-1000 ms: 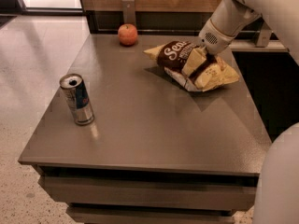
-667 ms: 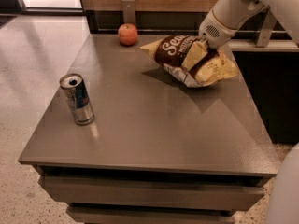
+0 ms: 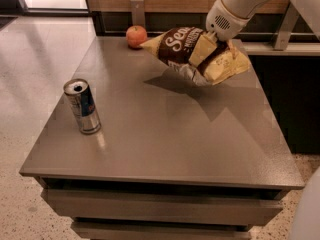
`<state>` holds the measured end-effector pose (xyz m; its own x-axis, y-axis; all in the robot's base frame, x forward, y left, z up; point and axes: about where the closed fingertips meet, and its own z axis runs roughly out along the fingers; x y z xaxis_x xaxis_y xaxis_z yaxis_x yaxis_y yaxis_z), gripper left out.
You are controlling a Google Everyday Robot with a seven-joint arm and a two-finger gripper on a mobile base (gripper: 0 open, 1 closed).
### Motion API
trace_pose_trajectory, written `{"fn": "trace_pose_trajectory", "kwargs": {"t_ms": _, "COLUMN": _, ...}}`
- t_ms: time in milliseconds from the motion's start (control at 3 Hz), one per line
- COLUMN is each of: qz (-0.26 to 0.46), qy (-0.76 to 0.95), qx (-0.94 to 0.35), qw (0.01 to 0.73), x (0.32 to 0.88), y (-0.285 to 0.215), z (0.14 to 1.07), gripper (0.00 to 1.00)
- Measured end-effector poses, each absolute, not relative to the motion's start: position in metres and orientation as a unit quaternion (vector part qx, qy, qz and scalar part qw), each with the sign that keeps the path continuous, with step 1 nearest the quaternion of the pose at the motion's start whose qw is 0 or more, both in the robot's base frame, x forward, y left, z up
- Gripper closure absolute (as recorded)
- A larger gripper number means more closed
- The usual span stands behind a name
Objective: Move brown chip bag near redbull can
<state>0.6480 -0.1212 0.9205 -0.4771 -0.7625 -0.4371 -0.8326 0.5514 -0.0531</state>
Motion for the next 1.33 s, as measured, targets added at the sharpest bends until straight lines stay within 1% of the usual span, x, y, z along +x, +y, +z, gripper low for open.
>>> {"fn": "trace_pose_trajectory", "kwargs": {"t_ms": 333, "qz": 0.084, "qy": 0.856, "qx": -0.466, "qw": 0.21, "x": 0.648, "y": -0.121, "z": 0.92, "gripper": 1.0}}
{"fn": "trace_pose_trajectory", "kwargs": {"t_ms": 667, "qz": 0.072, "qy": 0.844, "qx": -0.483, "qw": 0.219, "x": 0.661, "y": -0.097, "z": 0.919, "gripper": 1.0}}
{"fn": "trace_pose_trajectory", "kwargs": {"t_ms": 1000, "qz": 0.057, "qy": 0.821, "qx": -0.521, "qw": 0.227, "x": 0.676, "y": -0.06, "z": 0.926, "gripper": 1.0}}
{"fn": "trace_pose_trajectory", "kwargs": {"t_ms": 1333, "qz": 0.054, "qy": 0.809, "qx": -0.533, "qw": 0.241, "x": 0.689, "y": 0.006, "z": 0.928, "gripper": 1.0}}
